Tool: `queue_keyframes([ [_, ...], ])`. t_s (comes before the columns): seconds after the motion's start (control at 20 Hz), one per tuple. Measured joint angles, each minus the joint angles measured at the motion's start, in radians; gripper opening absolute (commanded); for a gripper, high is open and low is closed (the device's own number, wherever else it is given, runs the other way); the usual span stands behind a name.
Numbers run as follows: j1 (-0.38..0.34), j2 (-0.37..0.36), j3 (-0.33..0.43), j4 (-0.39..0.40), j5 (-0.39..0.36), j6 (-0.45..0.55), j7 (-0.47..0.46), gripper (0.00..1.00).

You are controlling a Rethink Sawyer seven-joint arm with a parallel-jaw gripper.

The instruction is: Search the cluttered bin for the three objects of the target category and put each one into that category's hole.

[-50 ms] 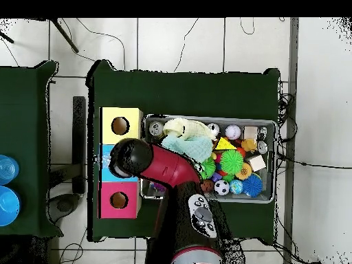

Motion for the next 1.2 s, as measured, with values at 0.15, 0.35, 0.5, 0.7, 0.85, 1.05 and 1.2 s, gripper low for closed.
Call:
queue_keyframes([
  [0.15,-0.011,-0.008,0.013,0.018,0.0,-0.024,0.0,0.0],
  [0.35,-0.02,-0.015,0.025,0.035,0.0,-0.044,0.0,0.0],
  [0.5,-0.025,-0.019,0.032,0.044,0.0,-0.056,0.0,0.0],
  [0.7,-0.049,-0.032,0.061,0.077,0.0,-0.097,0.0,0.0],
  [0.85,-0.067,-0.043,0.085,0.102,-0.009,-0.132,0.0,0.0],
  [1.05,-0.08,-0.055,0.105,0.127,-0.029,-0.176,0.0,0.0],
  [1.2,-0.087,-0.063,0.118,0.142,-0.048,-0.205,0.0,0.0],
])
